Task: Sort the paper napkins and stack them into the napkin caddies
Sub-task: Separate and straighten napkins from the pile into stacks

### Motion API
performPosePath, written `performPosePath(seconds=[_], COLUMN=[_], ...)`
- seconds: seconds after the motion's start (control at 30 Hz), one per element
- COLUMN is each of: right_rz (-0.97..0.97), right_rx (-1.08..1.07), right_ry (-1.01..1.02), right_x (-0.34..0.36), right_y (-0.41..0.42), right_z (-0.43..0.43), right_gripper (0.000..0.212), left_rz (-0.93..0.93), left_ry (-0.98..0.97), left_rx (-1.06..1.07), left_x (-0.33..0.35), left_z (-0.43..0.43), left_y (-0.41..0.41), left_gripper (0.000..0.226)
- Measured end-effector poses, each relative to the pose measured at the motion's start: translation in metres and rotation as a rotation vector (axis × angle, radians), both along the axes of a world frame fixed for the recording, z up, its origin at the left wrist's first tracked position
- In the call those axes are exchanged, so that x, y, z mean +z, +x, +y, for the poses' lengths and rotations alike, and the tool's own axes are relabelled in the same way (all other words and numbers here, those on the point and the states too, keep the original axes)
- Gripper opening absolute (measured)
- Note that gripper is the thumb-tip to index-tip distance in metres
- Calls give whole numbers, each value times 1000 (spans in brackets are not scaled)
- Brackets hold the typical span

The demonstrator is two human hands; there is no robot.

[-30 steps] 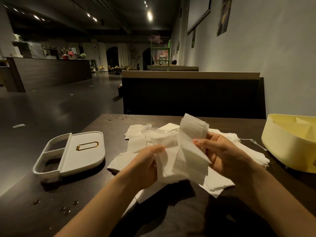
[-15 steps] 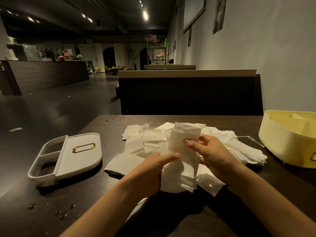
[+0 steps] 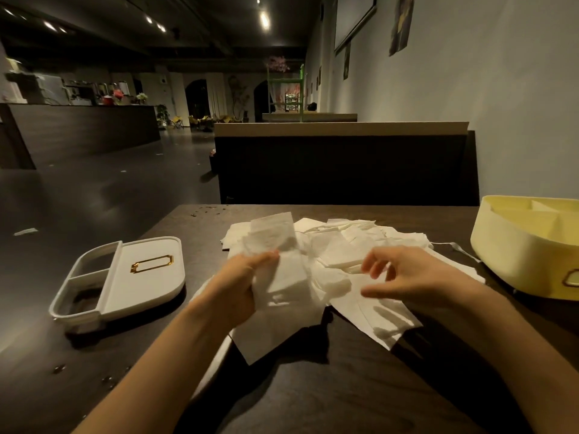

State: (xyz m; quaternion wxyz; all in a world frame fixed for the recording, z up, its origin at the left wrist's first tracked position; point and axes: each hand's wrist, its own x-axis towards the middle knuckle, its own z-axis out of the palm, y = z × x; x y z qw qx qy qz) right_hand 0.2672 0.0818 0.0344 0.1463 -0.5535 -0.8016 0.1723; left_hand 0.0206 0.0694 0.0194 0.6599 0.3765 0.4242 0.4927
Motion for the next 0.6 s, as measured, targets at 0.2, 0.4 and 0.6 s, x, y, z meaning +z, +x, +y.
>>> performPosePath(seconds=[0.2, 0.4, 0.6], right_rz=[-306, -330, -360], right_rx=[-50, -79, -68], right_ry=[-210, -87, -6], right_x=[-2, -7, -9], right_y=[-8, -20, -23], right_z=[-9, -11, -13], right_gripper=[69, 65, 63], left_rz=[14, 22, 2], left_ry=[-20, -24, -14], left_rx=[85, 156, 234], left_x=[-1, 5, 9], left_z=[3, 1, 3], left_y=[-7, -7, -15], left_gripper=[28, 9, 15])
